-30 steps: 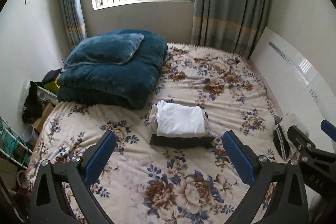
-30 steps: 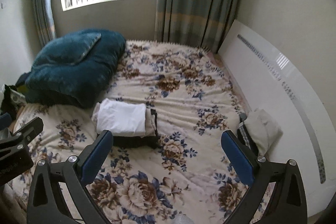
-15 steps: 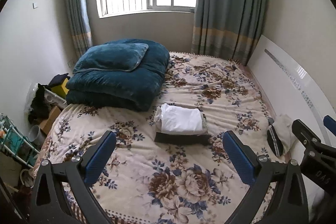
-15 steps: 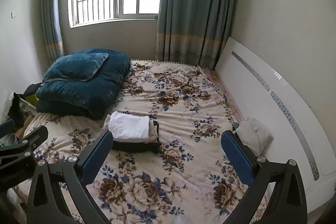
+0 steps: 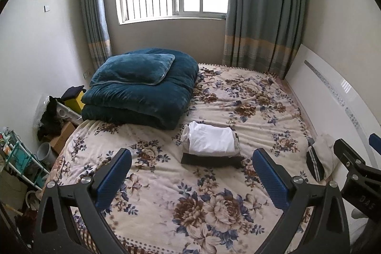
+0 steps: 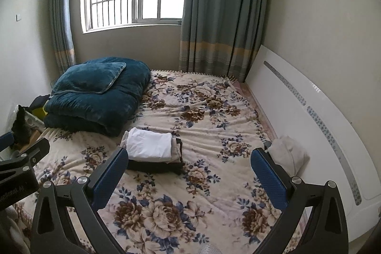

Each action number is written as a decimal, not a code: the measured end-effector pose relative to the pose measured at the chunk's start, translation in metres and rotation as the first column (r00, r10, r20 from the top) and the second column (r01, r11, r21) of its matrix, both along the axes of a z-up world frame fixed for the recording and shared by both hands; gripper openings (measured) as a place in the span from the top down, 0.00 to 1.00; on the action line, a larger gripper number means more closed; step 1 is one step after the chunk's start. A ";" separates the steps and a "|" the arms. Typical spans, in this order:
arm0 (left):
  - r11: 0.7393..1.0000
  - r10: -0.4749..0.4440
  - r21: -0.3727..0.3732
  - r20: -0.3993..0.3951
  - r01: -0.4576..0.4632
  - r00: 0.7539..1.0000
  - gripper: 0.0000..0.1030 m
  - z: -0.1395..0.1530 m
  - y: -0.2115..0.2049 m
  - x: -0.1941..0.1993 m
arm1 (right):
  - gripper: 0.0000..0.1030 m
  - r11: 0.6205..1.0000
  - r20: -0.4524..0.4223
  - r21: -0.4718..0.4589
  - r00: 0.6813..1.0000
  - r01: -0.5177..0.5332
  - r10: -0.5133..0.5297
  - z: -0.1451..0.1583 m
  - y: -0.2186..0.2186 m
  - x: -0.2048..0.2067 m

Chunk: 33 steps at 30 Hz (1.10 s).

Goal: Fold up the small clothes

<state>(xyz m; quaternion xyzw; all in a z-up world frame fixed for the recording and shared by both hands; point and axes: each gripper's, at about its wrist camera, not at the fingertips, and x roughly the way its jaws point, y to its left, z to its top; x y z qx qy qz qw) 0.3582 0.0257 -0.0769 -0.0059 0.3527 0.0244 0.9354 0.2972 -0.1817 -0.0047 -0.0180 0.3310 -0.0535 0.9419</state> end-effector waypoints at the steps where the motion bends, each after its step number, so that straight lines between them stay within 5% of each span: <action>1: 1.000 0.002 0.000 0.002 -0.002 1.000 0.00 0.000 0.000 -0.001 | 0.00 1.000 -0.003 0.003 1.000 -0.001 0.001 0.000 0.000 0.000; 33: 1.000 0.003 0.016 0.024 -0.004 1.000 0.00 0.010 0.000 -0.008 | 0.00 0.999 0.010 0.025 0.999 -0.038 0.038 0.004 0.009 -0.005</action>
